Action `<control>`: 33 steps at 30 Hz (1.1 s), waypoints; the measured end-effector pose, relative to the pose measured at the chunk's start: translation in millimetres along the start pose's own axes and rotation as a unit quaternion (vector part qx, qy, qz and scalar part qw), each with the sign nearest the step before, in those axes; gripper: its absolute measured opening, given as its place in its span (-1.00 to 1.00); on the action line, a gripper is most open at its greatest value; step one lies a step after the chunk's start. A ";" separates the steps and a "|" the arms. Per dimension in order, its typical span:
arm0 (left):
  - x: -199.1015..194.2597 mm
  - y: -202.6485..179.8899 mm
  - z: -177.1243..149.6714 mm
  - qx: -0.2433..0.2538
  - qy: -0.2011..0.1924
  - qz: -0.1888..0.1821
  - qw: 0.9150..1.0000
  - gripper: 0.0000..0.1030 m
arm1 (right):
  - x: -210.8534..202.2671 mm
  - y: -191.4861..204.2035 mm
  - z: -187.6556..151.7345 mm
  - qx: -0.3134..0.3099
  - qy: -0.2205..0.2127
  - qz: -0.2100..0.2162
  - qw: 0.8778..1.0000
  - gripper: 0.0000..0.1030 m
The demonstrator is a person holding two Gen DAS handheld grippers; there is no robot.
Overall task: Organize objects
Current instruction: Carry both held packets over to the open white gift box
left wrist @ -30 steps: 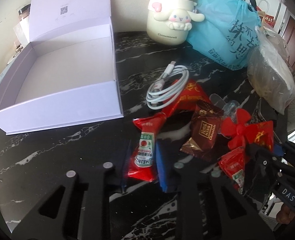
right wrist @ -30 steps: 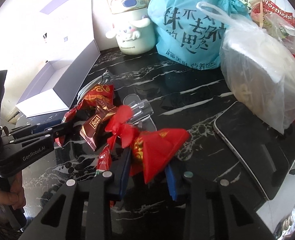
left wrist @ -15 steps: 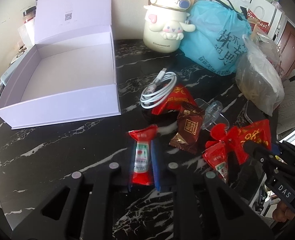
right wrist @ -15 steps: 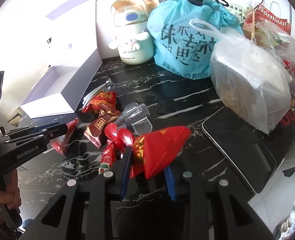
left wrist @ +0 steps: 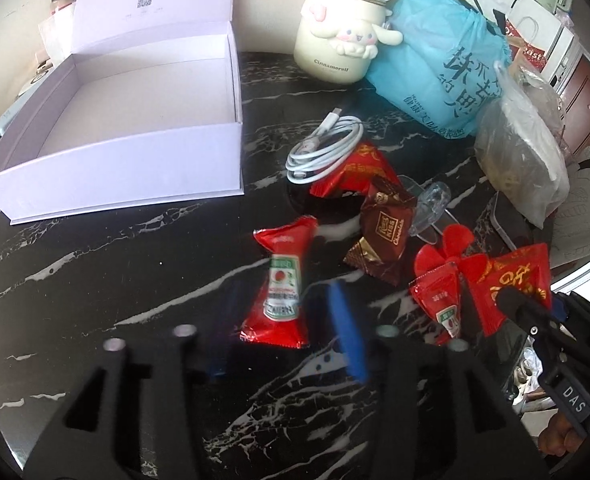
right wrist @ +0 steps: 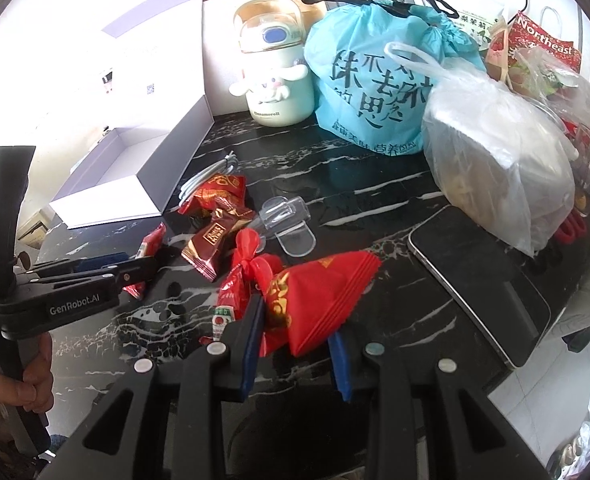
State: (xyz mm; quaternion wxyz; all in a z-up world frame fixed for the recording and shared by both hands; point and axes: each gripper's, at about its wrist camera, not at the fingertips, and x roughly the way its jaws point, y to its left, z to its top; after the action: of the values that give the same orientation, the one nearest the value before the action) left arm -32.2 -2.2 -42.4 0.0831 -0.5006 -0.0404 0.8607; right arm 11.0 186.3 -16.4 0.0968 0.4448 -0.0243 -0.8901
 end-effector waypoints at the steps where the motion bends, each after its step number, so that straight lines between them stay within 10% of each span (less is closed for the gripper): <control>1: 1.9 -1.6 -0.4 0.006 0.000 0.004 1.000 0.04 | 0.8 -1.2 -0.4 0.001 0.001 -0.003 1.000 -0.41; 8: 9.2 -11.6 -0.6 0.042 -0.013 0.027 0.999 -0.02 | 8.3 -8.8 -3.4 0.007 0.012 -0.003 1.000 -0.40; 15: 8.8 -4.2 3.7 0.020 -0.023 0.024 0.999 -0.67 | 19.6 -15.7 -4.0 0.028 0.019 0.013 0.999 -0.37; 33: -11.4 -5.8 4.2 0.016 -0.032 0.011 0.999 -0.75 | -2.7 -14.2 1.7 0.021 -0.031 0.018 0.999 -0.45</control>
State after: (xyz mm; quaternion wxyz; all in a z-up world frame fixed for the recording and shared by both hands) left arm -29.7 1.4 -29.7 0.0800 -0.4718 -0.0239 0.8777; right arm 9.1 200.7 -15.1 0.1028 0.4188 -0.0546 -0.9006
